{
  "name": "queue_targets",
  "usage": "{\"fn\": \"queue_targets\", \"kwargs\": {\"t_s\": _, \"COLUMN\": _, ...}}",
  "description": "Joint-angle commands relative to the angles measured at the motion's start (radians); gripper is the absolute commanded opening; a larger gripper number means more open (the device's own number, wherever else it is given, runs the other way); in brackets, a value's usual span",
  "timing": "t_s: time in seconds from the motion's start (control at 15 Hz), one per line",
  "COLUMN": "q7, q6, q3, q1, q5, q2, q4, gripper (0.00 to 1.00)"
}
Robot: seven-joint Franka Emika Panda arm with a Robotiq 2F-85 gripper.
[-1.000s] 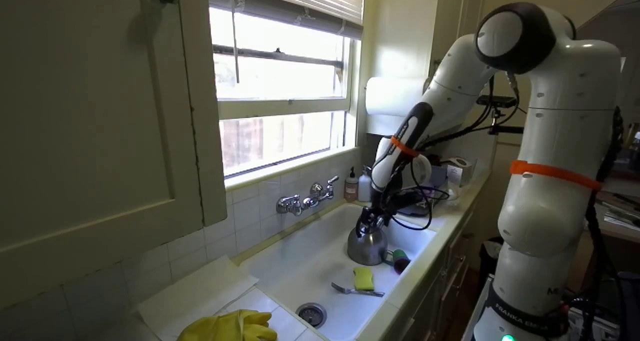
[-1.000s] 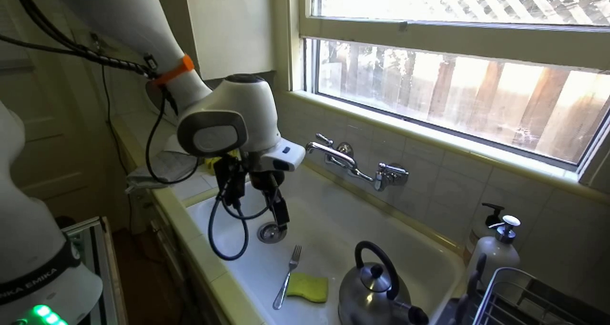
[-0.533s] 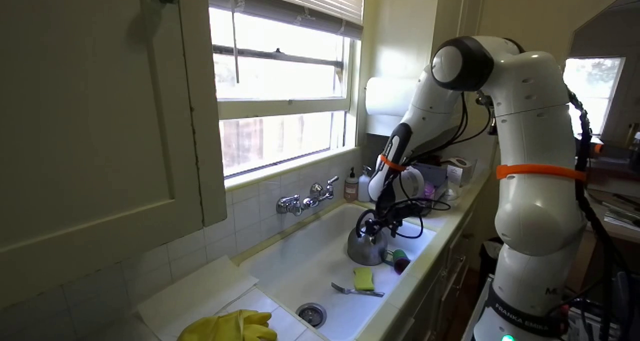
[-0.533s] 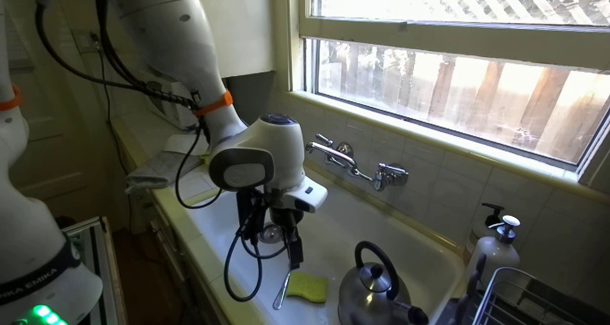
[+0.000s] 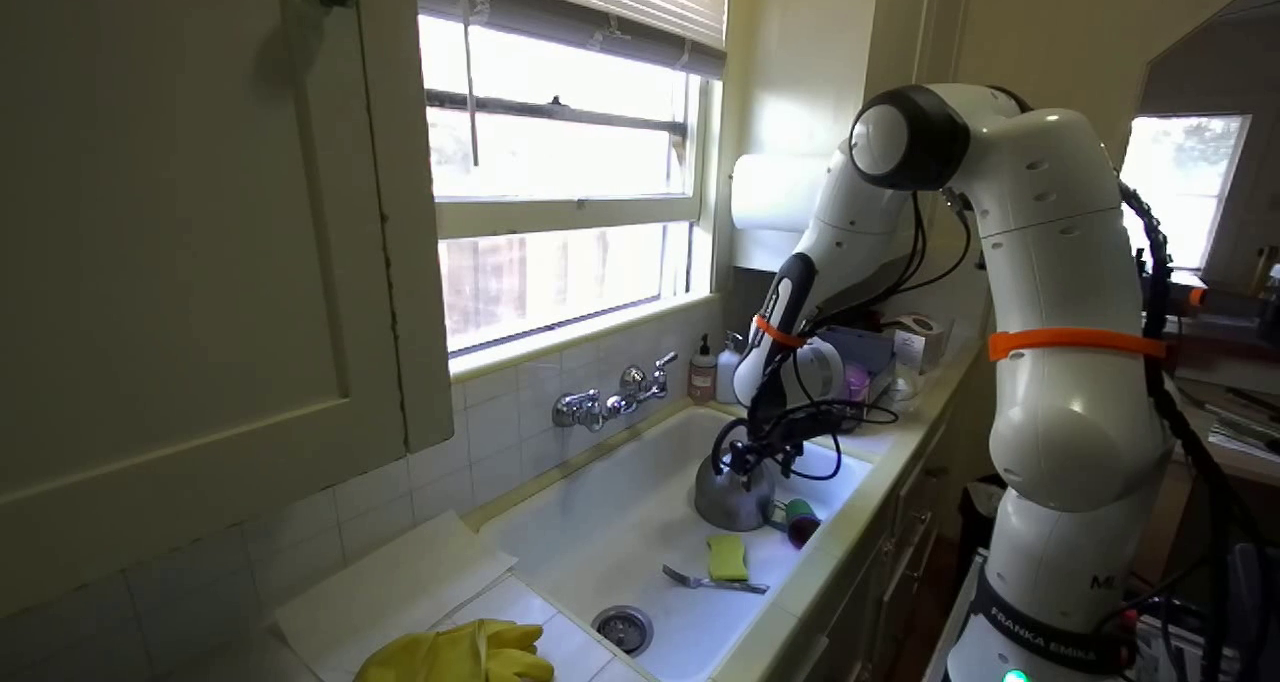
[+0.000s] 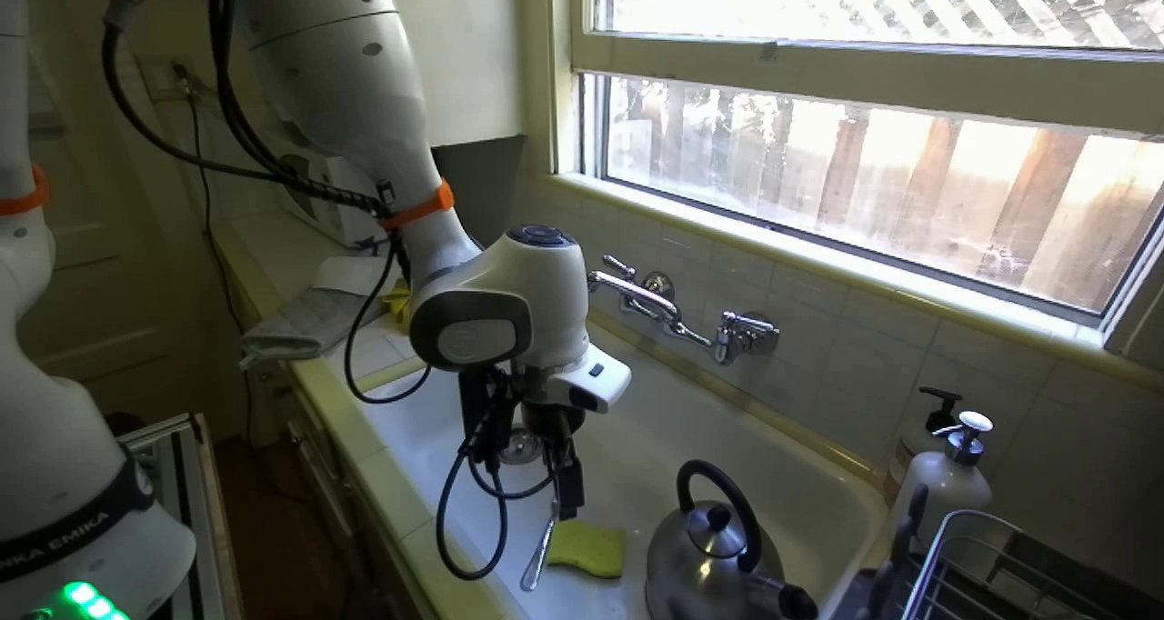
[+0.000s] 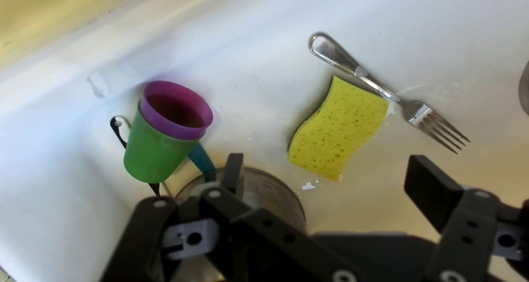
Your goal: Pick up the sponge in the sink and place it on the drying rack
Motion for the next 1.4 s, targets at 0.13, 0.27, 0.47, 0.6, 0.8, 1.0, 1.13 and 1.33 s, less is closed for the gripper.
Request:
{"fn": "queue_targets", "kwargs": {"t_s": 0.13, "q7": -0.013, "q6": 0.008, "q3": 0.077, "q1": -0.053, "q5": 0.089, "q2": 0.075, "q4": 0.062, "gripper": 1.00}}
{"fn": "queue_targets", "kwargs": {"t_s": 0.27, "q7": -0.023, "q6": 0.027, "q3": 0.124, "q1": -0.084, "q5": 0.135, "q2": 0.130, "q4": 0.110, "gripper": 1.00}}
{"fn": "queue_targets", "kwargs": {"t_s": 0.47, "q7": 0.034, "q6": 0.030, "q3": 0.075, "q1": -0.029, "q5": 0.092, "q2": 0.222, "q4": 0.190, "gripper": 1.00}}
{"fn": "queue_targets", "kwargs": {"t_s": 0.6, "q7": 0.051, "q6": 0.013, "q3": 0.068, "q1": -0.015, "q5": 0.087, "q2": 0.294, "q4": 0.261, "gripper": 1.00}}
{"fn": "queue_targets", "kwargs": {"t_s": 0.8, "q7": 0.062, "q6": 0.001, "q3": 0.073, "q1": 0.002, "q5": 0.085, "q2": 0.397, "q4": 0.361, "gripper": 1.00}}
{"fn": "queue_targets", "kwargs": {"t_s": 1.0, "q7": 0.106, "q6": -0.032, "q3": 0.046, "q1": 0.049, "q5": 0.081, "q2": 0.491, "q4": 0.451, "gripper": 1.00}}
{"fn": "queue_targets", "kwargs": {"t_s": 1.13, "q7": 0.126, "q6": -0.041, "q3": 0.031, "q1": 0.076, "q5": 0.076, "q2": 0.542, "q4": 0.497, "gripper": 1.00}}
{"fn": "queue_targets", "kwargs": {"t_s": 1.33, "q7": 0.176, "q6": -0.048, "q3": -0.021, "q1": 0.141, "q5": 0.068, "q2": 0.621, "q4": 0.562, "gripper": 1.00}}
